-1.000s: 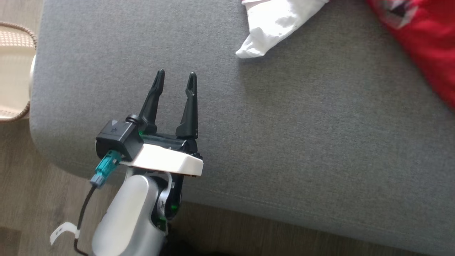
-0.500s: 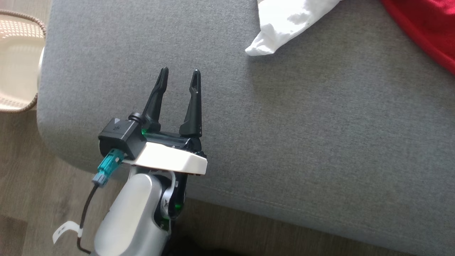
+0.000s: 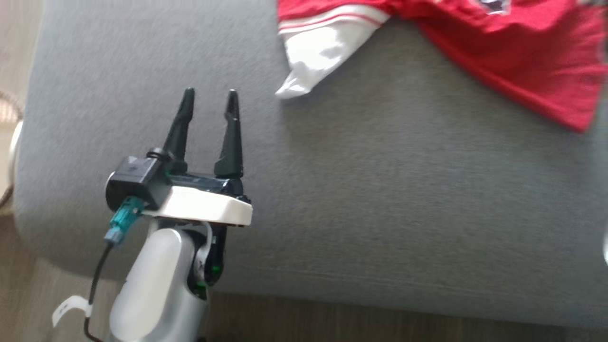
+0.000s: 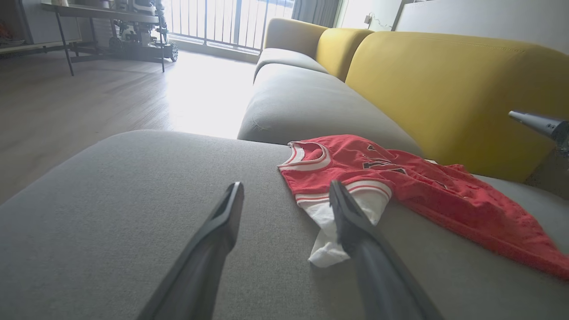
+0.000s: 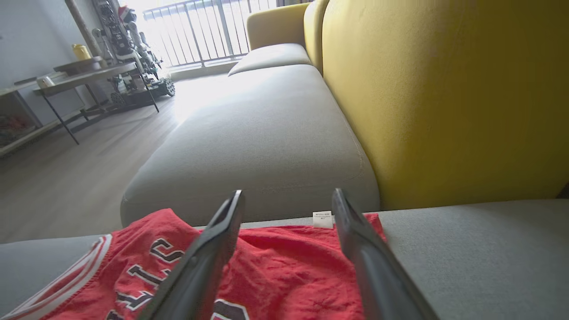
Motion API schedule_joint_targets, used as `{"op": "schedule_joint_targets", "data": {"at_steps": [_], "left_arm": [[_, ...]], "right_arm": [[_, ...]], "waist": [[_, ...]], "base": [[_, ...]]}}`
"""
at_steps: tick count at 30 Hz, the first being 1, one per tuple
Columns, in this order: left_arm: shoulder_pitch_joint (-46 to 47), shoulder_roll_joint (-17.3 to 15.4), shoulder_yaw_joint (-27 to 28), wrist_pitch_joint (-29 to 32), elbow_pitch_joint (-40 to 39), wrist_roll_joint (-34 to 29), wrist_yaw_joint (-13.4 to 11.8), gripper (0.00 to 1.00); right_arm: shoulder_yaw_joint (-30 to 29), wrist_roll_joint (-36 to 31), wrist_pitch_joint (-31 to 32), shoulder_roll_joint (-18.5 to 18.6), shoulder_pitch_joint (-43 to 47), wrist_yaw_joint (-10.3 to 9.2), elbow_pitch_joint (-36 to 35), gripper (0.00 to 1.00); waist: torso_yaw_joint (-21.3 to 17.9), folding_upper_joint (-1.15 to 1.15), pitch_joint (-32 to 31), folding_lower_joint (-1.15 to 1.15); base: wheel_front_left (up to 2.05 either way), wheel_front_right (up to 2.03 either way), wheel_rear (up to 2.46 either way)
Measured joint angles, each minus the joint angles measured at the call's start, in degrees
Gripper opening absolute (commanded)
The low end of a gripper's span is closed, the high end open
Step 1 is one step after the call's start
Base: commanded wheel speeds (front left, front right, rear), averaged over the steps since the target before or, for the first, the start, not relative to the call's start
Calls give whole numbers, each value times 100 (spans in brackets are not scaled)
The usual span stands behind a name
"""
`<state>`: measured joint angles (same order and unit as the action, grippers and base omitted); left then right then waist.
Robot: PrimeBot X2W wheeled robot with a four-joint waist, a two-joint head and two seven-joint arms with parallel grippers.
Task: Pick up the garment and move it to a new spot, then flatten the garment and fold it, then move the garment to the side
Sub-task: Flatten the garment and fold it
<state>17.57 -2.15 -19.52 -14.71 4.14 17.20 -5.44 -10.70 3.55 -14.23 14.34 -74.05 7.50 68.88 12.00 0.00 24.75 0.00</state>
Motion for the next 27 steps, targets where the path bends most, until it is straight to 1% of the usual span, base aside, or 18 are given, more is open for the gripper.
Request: {"op": "schedule_joint_targets", "data": {"at_steps": [3, 6, 10, 12, 15, 17, 18, 23, 27], "left_arm": [[-51, 2, 143, 0, 68, -23, 87, 100], [-221, -3, 242, 0, 154, -49, 99, 100], [-419, -9, 405, 0, 222, -42, 119, 100], [-455, -7, 441, 0, 276, -21, 129, 100], [-459, -10, 548, 0, 363, 90, 142, 100], [-464, -10, 564, 0, 442, 125, 142, 100], [-464, -10, 564, 0, 442, 125, 142, 100], [-535, -9, 619, 0, 697, 113, 144, 100], [-554, -40, 677, 4, 1376, -40, 93, 100]], "right_arm": [[291, 514, -13, -293, 472, 0, -613, 100], [683, 998, -24, -447, 1115, 0, -1382, 100], [1177, 1610, -25, -539, 2301, 0, -2240, 100], [1393, 1803, -24, -544, 2930, 0, -2671, 100], [1411, 2051, -24, -584, 3728, 0, -3289, 100], [1287, 2160, -24, -694, 4142, 0, -3696, 100], [1287, 2160, -24, -694, 4142, 0, -3696, 100], [1053, 2313, -25, -981, 5002, 0, -4581, 100], [1015, 2328, -22, -1076, 5419, 0, -4938, 100]], "waist": [[-248, 0, -261, 0], [-499, 0, -514, 0], [-853, 0, -815, 0], [-1028, 0, -941, 0], [-1276, 0, -1100, 0], [-1430, 0, -1180, 0], [-1430, 0, -1180, 0], [-1789, 0, -1300, 0], [-2051, 0, -1308, 0]], "base": [[0, 0, 0], [0, 0, 0], [0, 0, 0], [0, 0, 0], [0, 0, 0], [0, 0, 0], [0, 0, 0], [0, 0, 0], [0, 0, 0]]}}
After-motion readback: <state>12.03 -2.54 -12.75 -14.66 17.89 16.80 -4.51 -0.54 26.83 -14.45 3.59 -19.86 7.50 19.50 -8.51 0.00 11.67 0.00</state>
